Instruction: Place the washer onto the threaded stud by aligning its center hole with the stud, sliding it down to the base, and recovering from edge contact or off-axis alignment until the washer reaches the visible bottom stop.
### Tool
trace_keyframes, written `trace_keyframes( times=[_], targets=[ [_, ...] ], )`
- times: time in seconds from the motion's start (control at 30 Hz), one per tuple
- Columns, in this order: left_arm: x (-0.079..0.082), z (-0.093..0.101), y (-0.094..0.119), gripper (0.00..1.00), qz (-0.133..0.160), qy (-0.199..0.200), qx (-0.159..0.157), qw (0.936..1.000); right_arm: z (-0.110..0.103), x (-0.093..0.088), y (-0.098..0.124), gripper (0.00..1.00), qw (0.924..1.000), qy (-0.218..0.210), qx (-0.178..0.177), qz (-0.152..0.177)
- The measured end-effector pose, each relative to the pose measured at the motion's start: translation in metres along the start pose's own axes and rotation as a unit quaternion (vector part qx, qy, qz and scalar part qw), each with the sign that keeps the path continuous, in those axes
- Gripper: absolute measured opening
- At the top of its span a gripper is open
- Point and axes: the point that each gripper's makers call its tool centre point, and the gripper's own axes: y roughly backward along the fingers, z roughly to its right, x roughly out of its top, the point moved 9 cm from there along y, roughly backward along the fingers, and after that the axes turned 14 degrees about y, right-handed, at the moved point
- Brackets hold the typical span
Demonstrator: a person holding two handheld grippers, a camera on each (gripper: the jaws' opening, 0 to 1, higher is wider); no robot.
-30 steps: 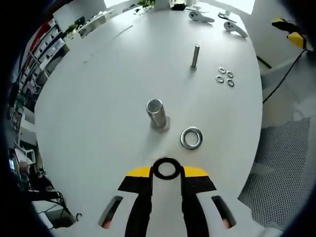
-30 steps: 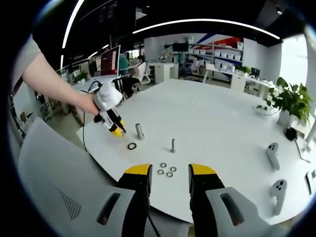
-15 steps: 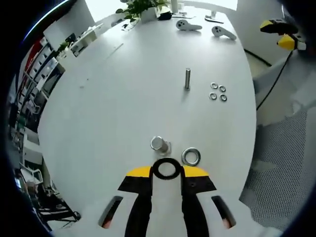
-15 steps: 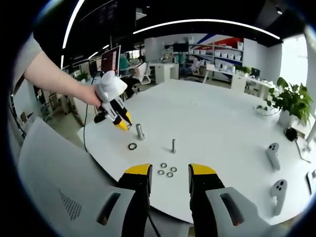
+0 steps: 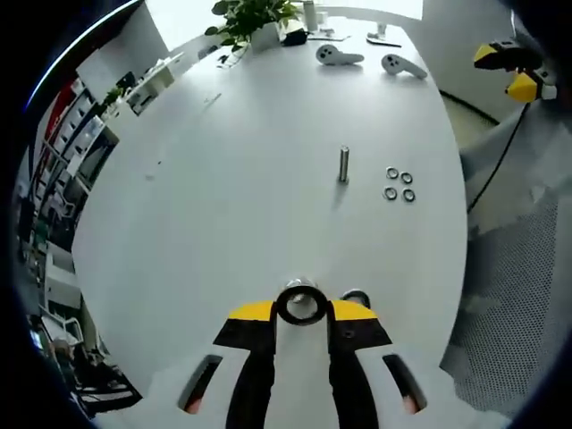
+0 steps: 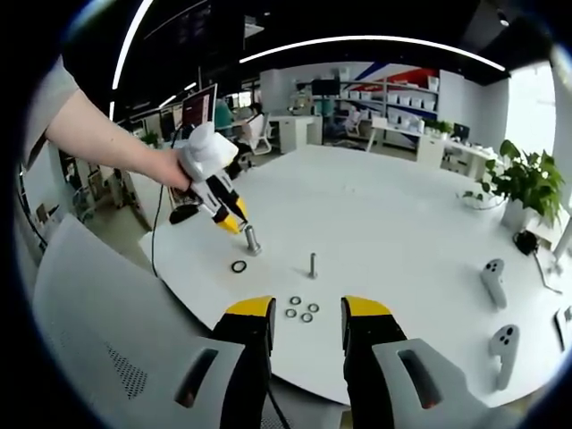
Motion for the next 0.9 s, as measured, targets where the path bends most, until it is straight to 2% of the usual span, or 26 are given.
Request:
trace_keyframes(
  times=[0.23, 0.37, 0.9],
  targets=[
    [0.005, -0.001, -0.005, 0.19, -0.006, -0.005, -0.001, 1.0, 0.0, 0.0, 0.0, 0.32, 1.0, 0.0, 0.0, 0.0],
    [0.005, -0.002, -0.009, 0.19, -0.022, -0.019, 0.007, 0.9996, 0.0, 0.0, 0.0, 0.32, 1.0, 0.0, -0.001, 0.001],
    [0.01, 0.001, -0.019, 0.19, -0.044, -0.02, 0.0, 0.9989, 0.001, 0.001, 0.001, 0.32, 1.0, -0.002, -0.003, 0.005]
  ],
)
